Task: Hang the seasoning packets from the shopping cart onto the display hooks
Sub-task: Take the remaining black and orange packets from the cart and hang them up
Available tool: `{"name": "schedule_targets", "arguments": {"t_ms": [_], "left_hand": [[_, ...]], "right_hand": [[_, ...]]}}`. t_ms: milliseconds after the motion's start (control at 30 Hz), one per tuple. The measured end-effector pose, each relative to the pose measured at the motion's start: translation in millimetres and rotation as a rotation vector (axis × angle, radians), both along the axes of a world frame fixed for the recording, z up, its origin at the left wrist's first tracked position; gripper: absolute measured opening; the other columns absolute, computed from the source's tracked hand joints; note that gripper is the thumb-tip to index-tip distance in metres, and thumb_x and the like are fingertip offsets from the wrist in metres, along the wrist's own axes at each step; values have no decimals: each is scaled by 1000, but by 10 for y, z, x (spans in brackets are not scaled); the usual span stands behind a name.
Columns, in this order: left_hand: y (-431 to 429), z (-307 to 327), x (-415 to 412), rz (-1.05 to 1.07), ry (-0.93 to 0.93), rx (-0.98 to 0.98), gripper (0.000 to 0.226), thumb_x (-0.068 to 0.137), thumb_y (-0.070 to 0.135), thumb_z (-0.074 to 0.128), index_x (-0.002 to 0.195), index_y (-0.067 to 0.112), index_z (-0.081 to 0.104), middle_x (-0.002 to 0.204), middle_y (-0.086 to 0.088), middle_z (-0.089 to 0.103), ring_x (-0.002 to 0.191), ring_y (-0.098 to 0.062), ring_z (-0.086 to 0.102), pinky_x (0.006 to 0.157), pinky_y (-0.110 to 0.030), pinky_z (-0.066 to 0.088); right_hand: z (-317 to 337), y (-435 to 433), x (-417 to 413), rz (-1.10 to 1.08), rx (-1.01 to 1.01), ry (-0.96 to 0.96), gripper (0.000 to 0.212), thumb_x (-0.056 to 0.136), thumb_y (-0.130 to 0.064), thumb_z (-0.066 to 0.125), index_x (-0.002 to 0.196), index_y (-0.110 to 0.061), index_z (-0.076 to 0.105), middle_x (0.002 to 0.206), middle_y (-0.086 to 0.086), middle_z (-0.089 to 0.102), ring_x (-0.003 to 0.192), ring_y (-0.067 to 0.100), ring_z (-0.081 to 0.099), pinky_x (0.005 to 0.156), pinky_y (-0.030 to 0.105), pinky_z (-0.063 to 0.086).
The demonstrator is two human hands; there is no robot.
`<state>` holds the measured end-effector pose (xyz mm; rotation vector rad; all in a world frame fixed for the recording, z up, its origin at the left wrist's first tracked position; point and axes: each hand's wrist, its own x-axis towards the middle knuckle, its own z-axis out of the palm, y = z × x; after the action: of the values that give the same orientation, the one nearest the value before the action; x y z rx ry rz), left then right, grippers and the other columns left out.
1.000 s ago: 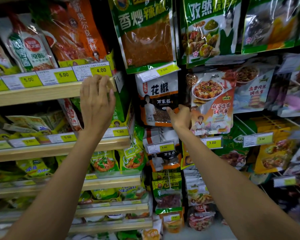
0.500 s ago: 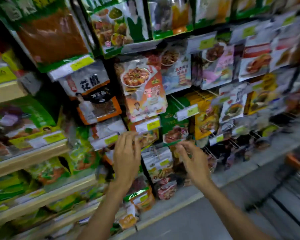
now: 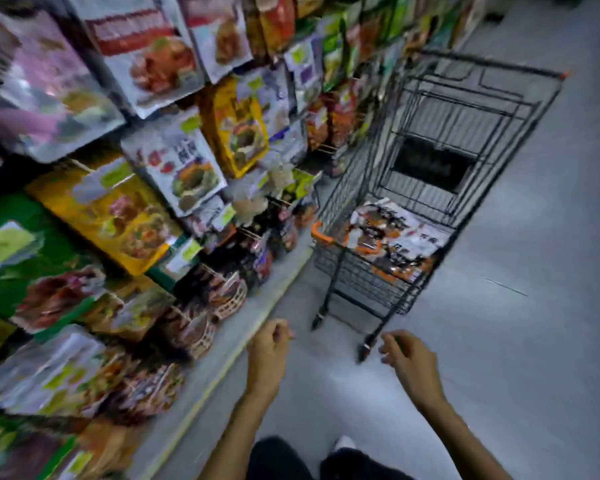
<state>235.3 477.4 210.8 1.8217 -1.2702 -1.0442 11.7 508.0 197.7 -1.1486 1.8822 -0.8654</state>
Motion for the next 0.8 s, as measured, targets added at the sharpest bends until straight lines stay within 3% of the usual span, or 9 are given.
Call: {"name": "schedule_targets", "arguments": {"t_ms": [167,300,433,567,600,667,733,800], "left_hand": [[-764,-3,-486,-133,-32,5,22,99,7,47,87,6,67,81,-10,67,77,-28,61,66,-34,44],[-1548,-50,-737,-232,-132,-32,18,98,10,49,97,8,67,88,-6,70,80,-22,63,67,-27,43],[-2519,-116,-973,-329,-239,-136,19,99,14,47,100,10,66,86,-2,68,66,-11,56,54,-9,37],[-3579,-189,-1194,-347,-293,-209,19,97,12,50,108,6,65,93,-3,65,79,-11,55,63,-18,36],[-3846,-214,-1250,-339,-313,-224,20,97,12,51,110,4,64,95,-3,63,82,-12,53,66,-16,35],[-4350,-284,-1380,-346,-363,-225,24,97,14,50,116,2,60,102,-5,59,89,-17,54,72,-18,36],[-4786,-413,-1517,-377,-426,-194,27,98,18,50,118,2,57,109,-14,58,98,-28,56,81,-33,43],[-5106,-577,-1633,-401,-449,-136,33,97,23,52,122,3,52,115,-18,56,106,-32,54,87,-38,43]], "right_hand": [[-47,-407,-581,-188,16,-16,23,95,-14,58,76,-24,63,67,-5,69,60,11,67,70,43,56],[-95,-958,-910,-276,12,-20,13,96,-19,56,90,-15,66,73,-7,70,61,2,66,66,28,53],[-220,-1721,-1149,-314,15,-22,16,98,-20,53,94,-12,66,79,1,70,73,15,68,72,31,55],[-478,-2590,-1346,-366,40,-3,18,99,-19,51,96,-10,66,74,-6,65,66,-2,62,59,10,46],[-568,-2801,-1394,-366,60,14,20,100,-18,50,95,-8,66,73,-4,66,65,-1,63,60,11,47],[-768,-3198,-1481,-366,119,2,24,100,-16,48,95,-1,66,79,8,70,72,19,67,71,33,56],[-995,-3569,-1563,-384,171,-26,26,101,-17,47,96,2,65,86,18,70,79,33,67,79,51,54],[-1259,-3899,-1627,-420,213,-37,27,100,-17,48,96,3,65,92,18,70,82,34,65,79,46,52]]}}
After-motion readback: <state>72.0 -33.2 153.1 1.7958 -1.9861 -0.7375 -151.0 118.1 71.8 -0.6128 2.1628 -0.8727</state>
